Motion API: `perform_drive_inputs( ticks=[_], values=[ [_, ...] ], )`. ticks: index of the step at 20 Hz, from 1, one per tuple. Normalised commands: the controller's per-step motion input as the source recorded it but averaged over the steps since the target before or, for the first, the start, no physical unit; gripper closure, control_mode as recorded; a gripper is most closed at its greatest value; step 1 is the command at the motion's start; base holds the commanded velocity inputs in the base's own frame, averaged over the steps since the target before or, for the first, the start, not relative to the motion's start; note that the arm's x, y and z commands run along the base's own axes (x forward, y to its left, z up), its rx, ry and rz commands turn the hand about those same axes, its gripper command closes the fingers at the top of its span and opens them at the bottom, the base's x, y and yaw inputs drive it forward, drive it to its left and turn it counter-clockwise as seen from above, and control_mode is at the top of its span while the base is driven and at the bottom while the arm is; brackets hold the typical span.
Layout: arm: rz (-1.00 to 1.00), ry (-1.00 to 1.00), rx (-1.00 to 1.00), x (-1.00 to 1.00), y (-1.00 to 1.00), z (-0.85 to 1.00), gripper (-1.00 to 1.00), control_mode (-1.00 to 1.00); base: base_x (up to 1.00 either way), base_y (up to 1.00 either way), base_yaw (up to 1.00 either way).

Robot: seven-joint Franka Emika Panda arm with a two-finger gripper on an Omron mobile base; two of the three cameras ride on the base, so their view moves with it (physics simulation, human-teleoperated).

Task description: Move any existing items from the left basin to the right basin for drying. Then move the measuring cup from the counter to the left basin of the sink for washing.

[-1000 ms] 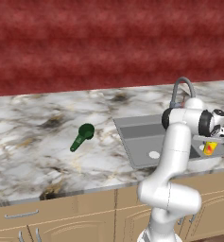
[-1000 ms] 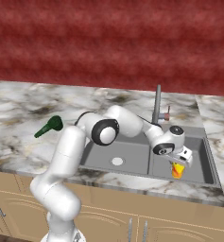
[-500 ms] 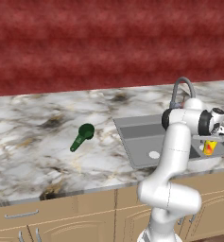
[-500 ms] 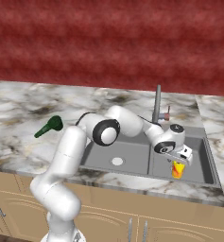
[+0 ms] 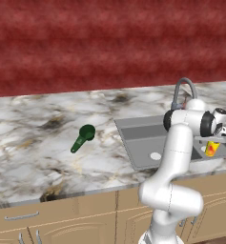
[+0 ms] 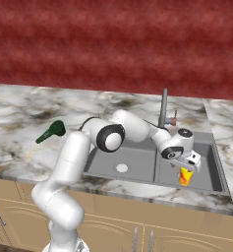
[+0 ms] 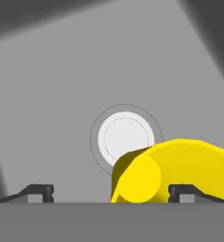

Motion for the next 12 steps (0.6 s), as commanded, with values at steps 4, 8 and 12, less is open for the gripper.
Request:
perform_drive_inputs(
  ticks=[4, 8, 12],
  values=[
    [0.0, 0.03, 0.0, 0.0, 0.0, 0.19, -1.0, -1.0, 0.0, 0.0, 0.0],
    [0.0, 0.03, 0.0, 0.0, 0.0, 0.27, -1.0, -1.0, 0.0, 0.0, 0.0],
    [0.0, 0.05, 0.0, 0.0, 0.06, 0.3, -1.0, -1.0, 0.0, 0.0, 0.0]
  ],
)
